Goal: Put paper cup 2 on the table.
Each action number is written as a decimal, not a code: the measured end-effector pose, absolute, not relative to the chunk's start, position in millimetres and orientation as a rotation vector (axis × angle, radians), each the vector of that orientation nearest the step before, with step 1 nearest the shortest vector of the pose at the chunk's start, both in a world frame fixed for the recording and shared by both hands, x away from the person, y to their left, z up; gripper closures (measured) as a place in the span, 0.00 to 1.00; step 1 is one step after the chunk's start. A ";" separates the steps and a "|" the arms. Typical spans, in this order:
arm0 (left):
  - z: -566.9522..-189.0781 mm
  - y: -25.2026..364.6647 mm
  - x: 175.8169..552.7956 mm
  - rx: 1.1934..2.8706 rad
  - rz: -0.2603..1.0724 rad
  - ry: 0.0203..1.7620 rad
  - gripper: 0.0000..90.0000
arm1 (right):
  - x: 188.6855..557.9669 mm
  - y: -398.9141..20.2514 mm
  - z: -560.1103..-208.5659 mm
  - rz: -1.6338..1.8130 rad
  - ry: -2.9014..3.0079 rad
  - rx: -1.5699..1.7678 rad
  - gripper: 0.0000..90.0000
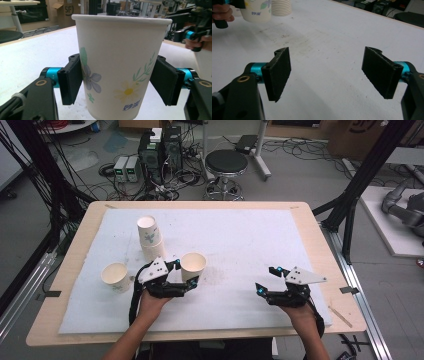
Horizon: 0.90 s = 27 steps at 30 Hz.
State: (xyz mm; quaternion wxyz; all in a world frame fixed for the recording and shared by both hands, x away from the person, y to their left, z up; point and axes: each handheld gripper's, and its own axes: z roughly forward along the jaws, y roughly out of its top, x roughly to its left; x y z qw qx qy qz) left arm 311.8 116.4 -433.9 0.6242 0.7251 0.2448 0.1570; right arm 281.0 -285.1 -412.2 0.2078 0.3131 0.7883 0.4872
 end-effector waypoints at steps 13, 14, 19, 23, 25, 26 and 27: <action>-439.9 66.7 341.6 1.679 0.331 0.572 0.34 | 282.3 -288.1 -409.6 1.359 2.172 0.866 0.27; -440.5 63.8 342.8 1.686 0.327 0.569 0.34 | 282.1 -287.7 -409.5 1.355 2.172 0.870 0.27; -445.7 48.9 349.5 1.713 0.318 0.572 0.34 | 280.9 -290.2 -408.9 1.359 2.169 0.876 0.27; -451.6 41.9 354.3 1.755 0.312 0.593 0.34 | 279.7 -293.9 -408.4 1.361 2.158 0.881 0.27; -454.1 39.5 355.7 1.784 0.315 0.607 0.34 | 279.2 -295.2 -408.2 1.364 2.154 0.885 0.27; -454.1 38.3 355.8 1.790 0.320 0.613 0.34 | 279.3 -295.9 -408.2 1.361 2.155 0.881 0.27; -453.8 37.3 355.6 1.797 0.326 0.615 0.34 | 279.0 -296.0 -408.2 1.362 2.155 0.885 0.27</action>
